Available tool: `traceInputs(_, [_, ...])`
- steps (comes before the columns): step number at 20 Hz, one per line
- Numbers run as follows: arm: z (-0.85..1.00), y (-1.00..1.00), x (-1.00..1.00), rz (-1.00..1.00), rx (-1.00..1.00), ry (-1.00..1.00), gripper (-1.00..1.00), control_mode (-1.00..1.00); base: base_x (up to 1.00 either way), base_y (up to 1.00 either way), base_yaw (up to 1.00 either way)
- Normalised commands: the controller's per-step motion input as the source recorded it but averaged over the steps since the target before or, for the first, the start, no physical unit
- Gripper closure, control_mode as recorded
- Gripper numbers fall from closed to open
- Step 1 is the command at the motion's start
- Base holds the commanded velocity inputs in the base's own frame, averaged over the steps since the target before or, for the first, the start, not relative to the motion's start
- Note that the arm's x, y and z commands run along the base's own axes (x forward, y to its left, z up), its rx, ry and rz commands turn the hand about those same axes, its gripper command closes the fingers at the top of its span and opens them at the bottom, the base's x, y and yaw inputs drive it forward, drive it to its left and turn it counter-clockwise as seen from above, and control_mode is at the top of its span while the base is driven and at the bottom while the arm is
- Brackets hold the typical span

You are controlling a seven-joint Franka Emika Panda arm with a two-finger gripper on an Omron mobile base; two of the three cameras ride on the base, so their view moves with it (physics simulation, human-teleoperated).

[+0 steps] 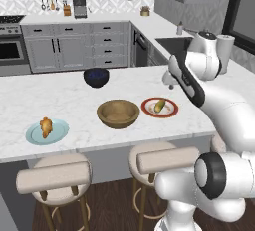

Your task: Pick the chicken drumstick and cucumber from their plates and place them in the bowl. Then put the bowl in the fridge.

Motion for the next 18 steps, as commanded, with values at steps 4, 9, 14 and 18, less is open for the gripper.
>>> traceInputs(4, [-0.57,-0.42,1.0,0.01,0.01,0.06,-1.0,-1.0,0.0,0.0,0.0])
traceInputs(9, [-0.86,-0.02,1.0,0.0,0.05,0.31,-1.0,-1.0,0.0,0.0,0.0])
traceInputs(14, [-0.43,0.02,0.91,-0.02,0.07,0.28,-1.0,-1.0,0.0,0.0,0.0])
traceInputs(18, [-0.58,0.0,0.55,-0.04,0.0,0.23,-1.0,-1.0,0.0,0.0,0.0])
